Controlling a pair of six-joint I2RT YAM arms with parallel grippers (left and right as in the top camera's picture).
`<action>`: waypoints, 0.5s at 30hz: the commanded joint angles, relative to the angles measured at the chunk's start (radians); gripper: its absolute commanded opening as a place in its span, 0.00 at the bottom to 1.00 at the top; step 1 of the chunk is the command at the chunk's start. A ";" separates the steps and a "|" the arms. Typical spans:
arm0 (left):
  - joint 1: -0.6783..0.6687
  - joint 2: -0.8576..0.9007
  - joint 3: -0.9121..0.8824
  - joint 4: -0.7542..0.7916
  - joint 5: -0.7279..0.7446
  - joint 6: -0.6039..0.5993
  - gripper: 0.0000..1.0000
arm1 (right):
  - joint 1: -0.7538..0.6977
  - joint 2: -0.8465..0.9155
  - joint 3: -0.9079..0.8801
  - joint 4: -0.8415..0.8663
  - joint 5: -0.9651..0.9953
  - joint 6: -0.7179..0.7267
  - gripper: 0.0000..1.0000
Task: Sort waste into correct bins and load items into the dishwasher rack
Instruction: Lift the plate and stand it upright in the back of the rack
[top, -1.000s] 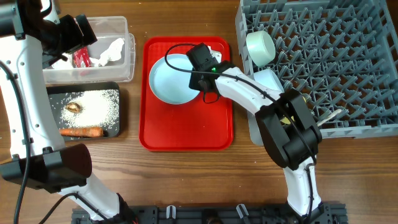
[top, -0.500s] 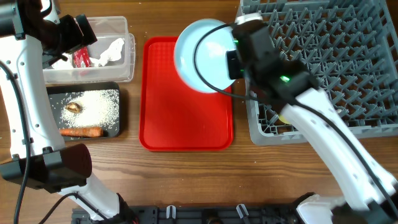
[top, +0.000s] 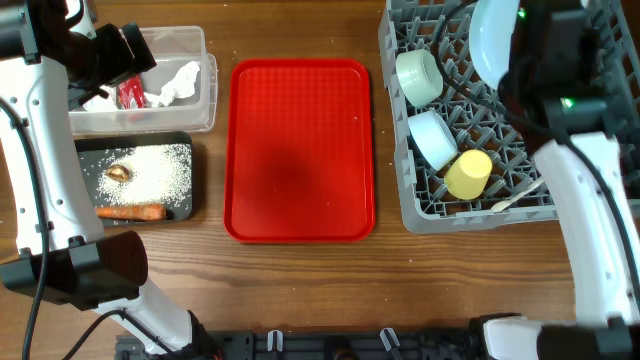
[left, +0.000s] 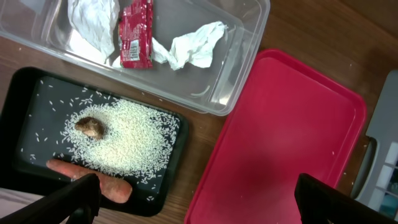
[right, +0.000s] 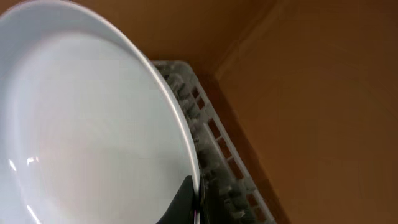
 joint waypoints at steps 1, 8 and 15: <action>0.004 0.000 0.006 0.000 -0.006 -0.013 1.00 | 0.000 0.121 0.003 0.050 0.029 -0.168 0.04; 0.004 0.000 0.006 0.000 -0.006 -0.013 1.00 | 0.004 0.276 0.003 0.144 0.103 -0.246 0.14; 0.004 0.000 0.006 0.000 -0.006 -0.013 1.00 | 0.038 0.242 0.004 0.182 0.065 -0.132 0.92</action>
